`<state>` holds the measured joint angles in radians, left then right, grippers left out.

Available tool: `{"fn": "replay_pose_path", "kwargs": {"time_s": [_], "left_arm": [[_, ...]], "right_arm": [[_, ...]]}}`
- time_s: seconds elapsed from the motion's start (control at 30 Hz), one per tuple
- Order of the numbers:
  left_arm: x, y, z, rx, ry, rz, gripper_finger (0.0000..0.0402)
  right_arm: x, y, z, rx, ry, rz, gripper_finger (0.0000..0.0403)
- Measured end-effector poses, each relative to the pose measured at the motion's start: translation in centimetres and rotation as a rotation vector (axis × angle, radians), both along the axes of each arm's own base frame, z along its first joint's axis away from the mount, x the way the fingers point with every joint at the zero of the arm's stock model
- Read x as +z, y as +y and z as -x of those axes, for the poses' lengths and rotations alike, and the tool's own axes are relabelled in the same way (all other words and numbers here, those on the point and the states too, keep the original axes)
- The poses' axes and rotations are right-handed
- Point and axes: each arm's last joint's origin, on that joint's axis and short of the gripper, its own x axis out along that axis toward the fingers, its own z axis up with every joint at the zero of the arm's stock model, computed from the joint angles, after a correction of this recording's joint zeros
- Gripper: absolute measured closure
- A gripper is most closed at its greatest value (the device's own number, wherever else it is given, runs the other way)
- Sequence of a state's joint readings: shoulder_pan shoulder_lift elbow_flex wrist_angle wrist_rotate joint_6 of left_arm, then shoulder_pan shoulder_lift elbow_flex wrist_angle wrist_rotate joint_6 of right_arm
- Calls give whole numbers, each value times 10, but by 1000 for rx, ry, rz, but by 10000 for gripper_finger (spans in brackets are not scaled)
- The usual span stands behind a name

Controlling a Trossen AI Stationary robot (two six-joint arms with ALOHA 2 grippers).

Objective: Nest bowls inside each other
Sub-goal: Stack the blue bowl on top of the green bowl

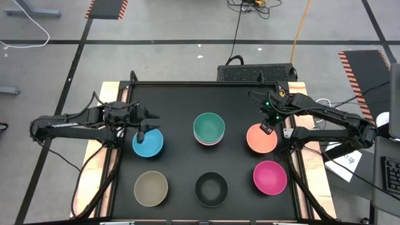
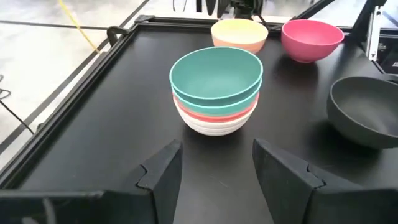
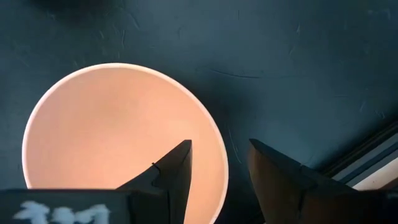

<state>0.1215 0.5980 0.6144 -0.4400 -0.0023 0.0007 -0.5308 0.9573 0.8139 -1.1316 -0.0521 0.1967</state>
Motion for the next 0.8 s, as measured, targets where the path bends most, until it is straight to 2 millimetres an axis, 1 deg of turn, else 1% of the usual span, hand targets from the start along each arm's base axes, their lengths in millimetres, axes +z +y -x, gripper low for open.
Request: {"fn": "replay_pose_path", "kwargs": {"time_s": [0.1,0.2,0.33,0.47,0.63,0.8], "left_arm": [[0,0,0,12,0,-5,204],[-1,2,1,74,10,19,204],[-10,3,3,164,97,55,204],[-17,5,-1,225,164,98,204],[-27,8,-6,299,240,178,204],[-33,14,0,407,364,309,204]], "right_arm": [[0,0,0,0,-2,1,257],[0,0,0,0,-2,1,257],[0,0,0,3,-4,2,257],[1,-1,-2,42,-18,21,257],[4,-4,-7,101,-96,85,257],[11,-3,-8,146,-189,107,257]]}}
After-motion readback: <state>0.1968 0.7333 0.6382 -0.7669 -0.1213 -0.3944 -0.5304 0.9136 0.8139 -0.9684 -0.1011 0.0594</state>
